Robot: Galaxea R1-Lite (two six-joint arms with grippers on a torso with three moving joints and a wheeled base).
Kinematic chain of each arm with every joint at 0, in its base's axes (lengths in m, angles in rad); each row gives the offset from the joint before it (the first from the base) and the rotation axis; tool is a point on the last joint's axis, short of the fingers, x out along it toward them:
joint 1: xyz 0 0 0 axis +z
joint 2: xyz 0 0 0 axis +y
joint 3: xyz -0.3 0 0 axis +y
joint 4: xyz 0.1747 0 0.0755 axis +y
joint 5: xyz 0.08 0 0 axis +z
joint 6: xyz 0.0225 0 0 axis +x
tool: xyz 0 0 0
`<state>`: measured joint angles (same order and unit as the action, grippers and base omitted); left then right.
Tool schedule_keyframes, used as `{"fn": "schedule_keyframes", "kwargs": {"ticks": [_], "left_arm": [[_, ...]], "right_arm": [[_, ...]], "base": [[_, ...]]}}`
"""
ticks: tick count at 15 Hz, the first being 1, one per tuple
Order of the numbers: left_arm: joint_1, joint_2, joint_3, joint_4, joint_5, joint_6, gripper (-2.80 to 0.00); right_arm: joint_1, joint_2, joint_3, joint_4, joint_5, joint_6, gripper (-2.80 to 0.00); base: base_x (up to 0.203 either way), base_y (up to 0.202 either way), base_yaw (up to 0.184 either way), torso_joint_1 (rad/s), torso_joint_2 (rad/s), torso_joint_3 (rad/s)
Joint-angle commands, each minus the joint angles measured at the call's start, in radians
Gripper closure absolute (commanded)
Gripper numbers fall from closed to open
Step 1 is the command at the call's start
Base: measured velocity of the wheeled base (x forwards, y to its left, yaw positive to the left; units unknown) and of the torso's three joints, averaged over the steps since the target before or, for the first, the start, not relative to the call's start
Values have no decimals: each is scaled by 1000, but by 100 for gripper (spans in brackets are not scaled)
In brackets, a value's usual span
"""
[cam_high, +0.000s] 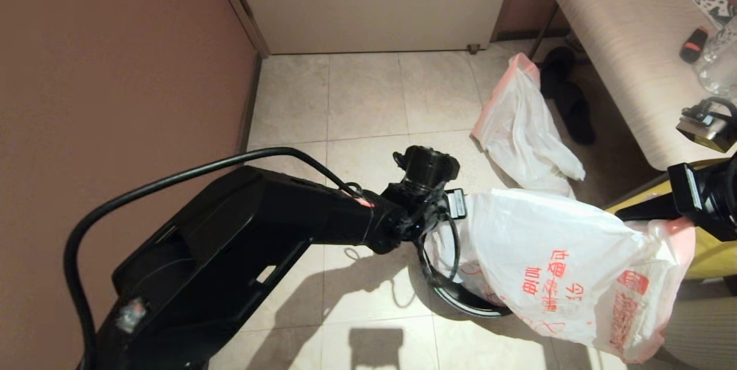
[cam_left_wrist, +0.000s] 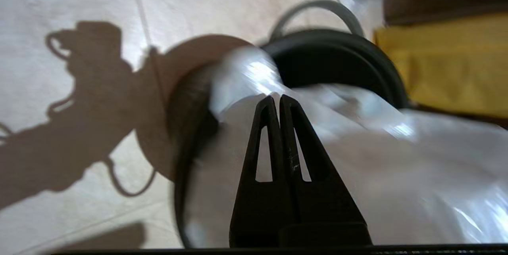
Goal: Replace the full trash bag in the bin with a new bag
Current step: Put the new garbage bag on the trash can
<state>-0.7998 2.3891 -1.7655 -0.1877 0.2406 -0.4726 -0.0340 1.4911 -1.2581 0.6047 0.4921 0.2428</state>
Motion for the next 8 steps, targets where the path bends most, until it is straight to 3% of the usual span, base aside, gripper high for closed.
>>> {"fn": "schedule_keyframes", "kwargs": {"ticks": [1, 5, 7, 8], "left_arm": [[-42, -52, 34, 0, 2, 2, 0], [-64, -15, 122, -1, -95, 21, 0], [-60, 45, 96, 0, -124, 71, 0], [-53, 68, 86, -1, -186, 95, 0]], "right_arm": [[-3, 12, 0, 2, 2, 1, 0], [-6, 84, -2, -67, 6, 3, 0], [-23, 122, -1, -89, 45, 5, 0], [-33, 123, -3, -94, 55, 3, 0]], "base": [[0, 0, 0, 0, 0, 0], [0, 0, 0, 0, 0, 0], [0, 0, 0, 0, 0, 0], [0, 0, 0, 0, 0, 0]]}}
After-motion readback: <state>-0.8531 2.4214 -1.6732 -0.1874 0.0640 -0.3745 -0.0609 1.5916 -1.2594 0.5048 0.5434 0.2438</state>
